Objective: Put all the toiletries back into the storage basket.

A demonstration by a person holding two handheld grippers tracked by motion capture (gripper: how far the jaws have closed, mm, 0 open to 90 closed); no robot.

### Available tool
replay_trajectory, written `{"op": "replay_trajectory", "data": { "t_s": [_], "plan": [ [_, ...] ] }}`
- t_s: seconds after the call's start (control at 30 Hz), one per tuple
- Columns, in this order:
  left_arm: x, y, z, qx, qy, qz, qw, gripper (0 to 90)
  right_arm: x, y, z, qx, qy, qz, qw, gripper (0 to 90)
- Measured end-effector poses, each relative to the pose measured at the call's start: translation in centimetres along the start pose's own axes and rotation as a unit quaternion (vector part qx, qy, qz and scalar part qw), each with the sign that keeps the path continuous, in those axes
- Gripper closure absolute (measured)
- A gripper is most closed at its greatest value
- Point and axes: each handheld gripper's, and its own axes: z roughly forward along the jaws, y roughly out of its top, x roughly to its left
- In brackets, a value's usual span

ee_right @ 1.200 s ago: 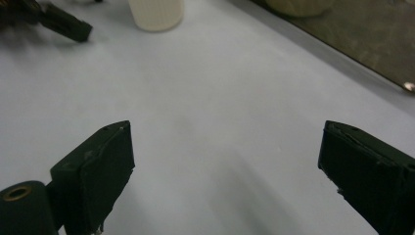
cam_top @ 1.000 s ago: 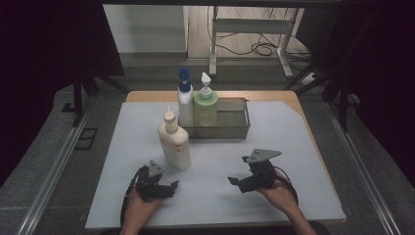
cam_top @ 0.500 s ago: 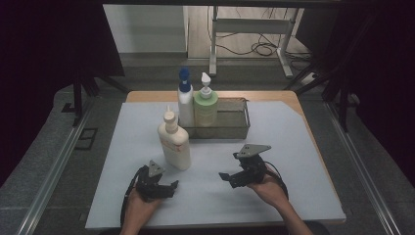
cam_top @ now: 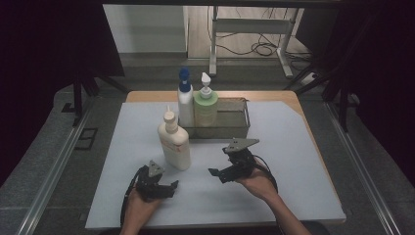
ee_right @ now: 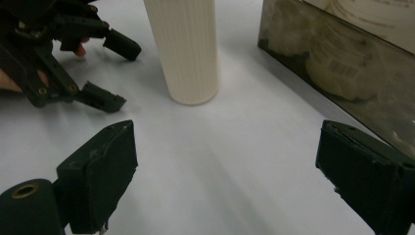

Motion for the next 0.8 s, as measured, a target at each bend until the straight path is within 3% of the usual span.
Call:
{"op": "replay_trajectory", "data": {
  "t_s": [0.23, 0.8],
  "plan": [
    [0.0, 0.0, 0.0, 0.000, 0.000, 0.000, 1.0000, 13.2, 0.3, 1.2, 1.0, -0.021, 0.016, 0.003, 0.9996, 9.8],
    [0.0, 0.0, 0.0, -0.001, 0.000, 0.000, 1.0000, 13.2, 1.3, 4.6, 3.8, -0.016, 0.024, -0.007, 0.9996, 9.6]
  ]
}}
